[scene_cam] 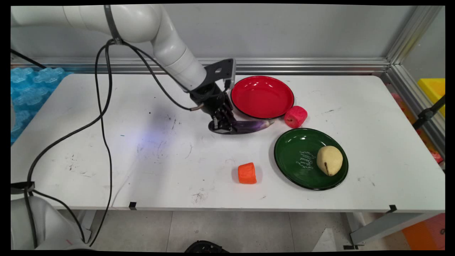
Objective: Place the picked object on the table
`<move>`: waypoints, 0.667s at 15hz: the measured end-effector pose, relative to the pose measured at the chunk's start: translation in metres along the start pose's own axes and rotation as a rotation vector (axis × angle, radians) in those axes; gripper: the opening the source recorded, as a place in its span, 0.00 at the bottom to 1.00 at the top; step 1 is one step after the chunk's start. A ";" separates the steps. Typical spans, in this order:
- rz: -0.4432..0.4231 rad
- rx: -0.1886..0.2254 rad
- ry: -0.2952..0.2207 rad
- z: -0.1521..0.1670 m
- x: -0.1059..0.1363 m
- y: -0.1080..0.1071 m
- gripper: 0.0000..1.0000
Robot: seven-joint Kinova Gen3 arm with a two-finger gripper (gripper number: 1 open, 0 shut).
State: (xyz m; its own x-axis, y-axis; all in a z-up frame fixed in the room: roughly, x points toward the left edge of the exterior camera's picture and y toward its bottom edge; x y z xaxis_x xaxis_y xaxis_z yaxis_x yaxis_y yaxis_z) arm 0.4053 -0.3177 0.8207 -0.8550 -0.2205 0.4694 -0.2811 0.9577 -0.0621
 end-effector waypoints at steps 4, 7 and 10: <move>0.055 -0.042 -0.007 0.022 -0.013 -0.001 0.00; 0.085 -0.062 -0.014 0.034 -0.018 -0.002 0.00; 0.118 -0.080 -0.018 0.048 -0.022 -0.004 0.00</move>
State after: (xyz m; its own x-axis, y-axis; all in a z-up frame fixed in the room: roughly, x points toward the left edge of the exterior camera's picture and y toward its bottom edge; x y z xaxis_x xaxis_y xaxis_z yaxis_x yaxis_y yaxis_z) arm 0.4048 -0.3254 0.7685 -0.8877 -0.1084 0.4474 -0.1435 0.9886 -0.0452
